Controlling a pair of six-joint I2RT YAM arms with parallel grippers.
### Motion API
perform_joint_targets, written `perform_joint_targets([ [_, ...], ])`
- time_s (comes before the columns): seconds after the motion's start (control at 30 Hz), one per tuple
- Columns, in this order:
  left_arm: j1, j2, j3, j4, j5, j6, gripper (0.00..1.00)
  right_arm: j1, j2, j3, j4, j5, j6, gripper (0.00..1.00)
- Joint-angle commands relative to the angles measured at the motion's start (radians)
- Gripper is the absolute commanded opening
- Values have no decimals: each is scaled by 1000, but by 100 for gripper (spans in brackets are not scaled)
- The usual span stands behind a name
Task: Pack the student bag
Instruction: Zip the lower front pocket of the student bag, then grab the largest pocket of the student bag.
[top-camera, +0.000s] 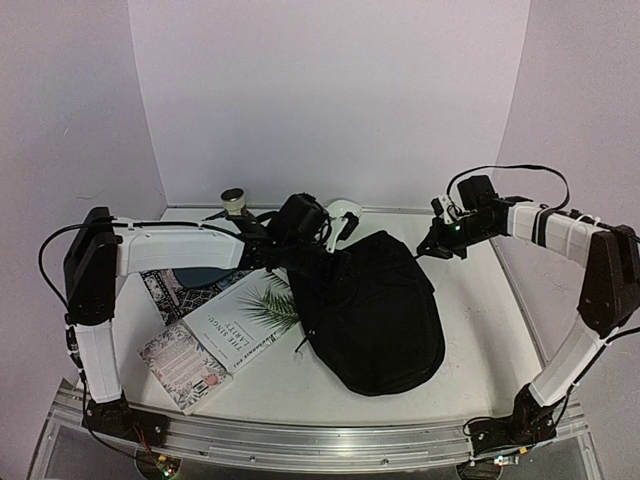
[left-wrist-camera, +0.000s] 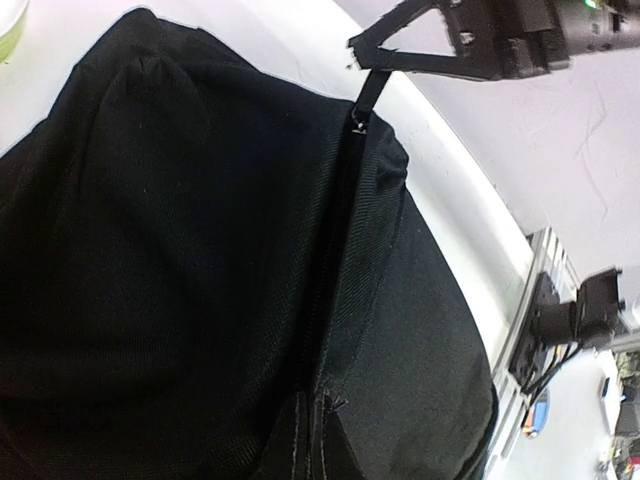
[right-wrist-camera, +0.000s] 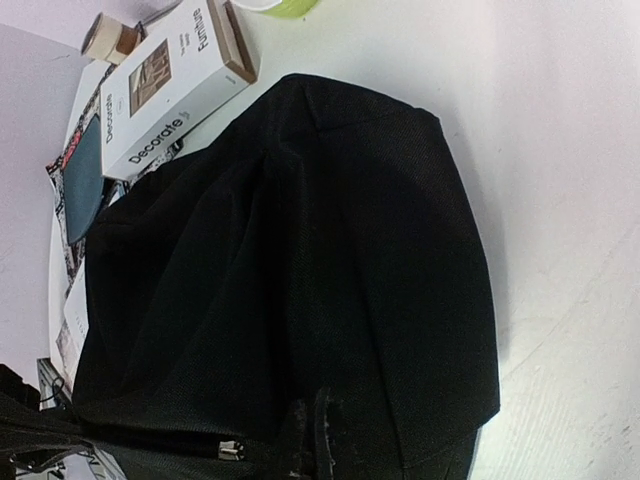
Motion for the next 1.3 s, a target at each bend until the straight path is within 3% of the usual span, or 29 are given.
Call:
perform_joint_targets([
  [0.0, 25, 77, 157, -70, 2, -37, 4, -73, -22, 57, -3, 125, -16, 6],
  [0.23, 32, 95, 212, -70, -12, -75, 26, -33, -186, -68, -3, 155, 32, 34],
  [0.4, 50, -23, 67, -70, -52, -120, 50, 33, -372, -201, -3, 212, 104, 44],
  [0.57, 72, -161, -152, -69, -93, -199, 60, 192, -477, -290, -3, 298, 212, 52],
  [0.87, 87, -254, -367, 45, -37, -330, 67, 470, -450, -303, 20, 450, 375, 57],
  [1.27, 125, -150, -430, 279, 74, -470, 61, 819, -151, -149, 95, 580, 568, 59],
])
